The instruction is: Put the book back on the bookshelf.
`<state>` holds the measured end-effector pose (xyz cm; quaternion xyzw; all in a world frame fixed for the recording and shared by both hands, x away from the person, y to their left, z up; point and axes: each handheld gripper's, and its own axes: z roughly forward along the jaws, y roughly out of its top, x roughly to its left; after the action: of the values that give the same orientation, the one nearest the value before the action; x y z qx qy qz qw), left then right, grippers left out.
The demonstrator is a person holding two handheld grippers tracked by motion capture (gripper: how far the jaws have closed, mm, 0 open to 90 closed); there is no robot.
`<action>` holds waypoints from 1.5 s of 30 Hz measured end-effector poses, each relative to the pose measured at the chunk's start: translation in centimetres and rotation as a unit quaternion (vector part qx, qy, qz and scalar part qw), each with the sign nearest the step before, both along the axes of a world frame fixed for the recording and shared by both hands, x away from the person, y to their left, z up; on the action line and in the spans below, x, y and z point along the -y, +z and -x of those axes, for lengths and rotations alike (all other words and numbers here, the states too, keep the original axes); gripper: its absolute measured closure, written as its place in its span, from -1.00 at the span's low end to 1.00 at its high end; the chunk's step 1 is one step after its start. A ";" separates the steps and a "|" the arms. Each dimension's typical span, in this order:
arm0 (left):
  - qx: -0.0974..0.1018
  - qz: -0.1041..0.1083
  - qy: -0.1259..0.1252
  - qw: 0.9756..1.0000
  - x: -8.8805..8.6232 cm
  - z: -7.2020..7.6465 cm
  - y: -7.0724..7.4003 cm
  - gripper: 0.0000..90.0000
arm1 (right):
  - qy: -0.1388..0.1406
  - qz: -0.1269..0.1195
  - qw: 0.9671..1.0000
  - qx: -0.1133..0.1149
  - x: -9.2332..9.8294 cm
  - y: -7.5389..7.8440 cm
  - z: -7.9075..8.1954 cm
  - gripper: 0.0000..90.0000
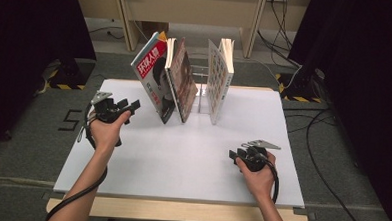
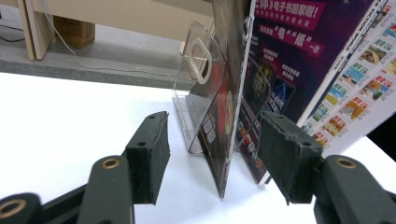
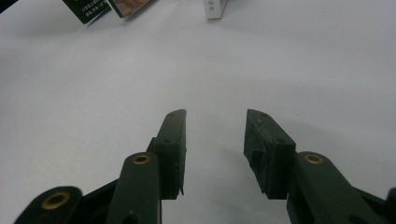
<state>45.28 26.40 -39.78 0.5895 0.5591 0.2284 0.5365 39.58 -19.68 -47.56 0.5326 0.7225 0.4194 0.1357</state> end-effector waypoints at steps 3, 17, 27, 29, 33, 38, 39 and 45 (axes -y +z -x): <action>-0.001 -0.003 0.001 1.000 -0.2 0.3 -0.2 -0.05 | 0.001 0.000 1.000 -0.001 0.0 0.0 0.0 0.32; -0.014 -0.017 0.000 1.000 -1.0 1.8 -1.3 -0.08 | 0.001 0.000 1.000 -0.001 0.0 0.1 0.0 0.32; -0.023 -0.012 0.000 1.000 -1.6 2.9 -2.3 -0.08 | 0.001 -0.001 1.000 -0.001 -0.2 0.2 0.1 0.32; -0.022 -0.012 -0.001 1.000 -1.7 3.2 -2.3 -0.08 | 0.002 0.000 1.000 0.001 -0.2 0.2 0.1 0.32; -0.024 -0.013 -0.001 1.000 -1.9 3.8 -2.5 -0.08 | 0.002 0.002 1.000 0.003 -0.1 0.3 0.1 0.32; -0.027 -0.009 0.000 1.000 -2.3 4.5 -3.0 -0.09 | 0.002 0.002 1.000 0.002 -0.2 0.2 0.1 0.32; -0.028 -0.009 0.000 1.000 -2.3 4.6 -3.1 -0.09 | 0.003 0.003 1.000 0.003 -0.2 0.2 0.1 0.32; -0.033 -0.007 -0.002 0.999 -2.6 5.5 -3.7 -0.09 | 0.003 0.002 1.000 0.003 -0.2 0.2 0.1 0.32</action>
<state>39.80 29.00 -43.52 0.6014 0.5739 0.2117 0.5140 39.48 -19.48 -47.32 0.5284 0.7248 0.4200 0.1381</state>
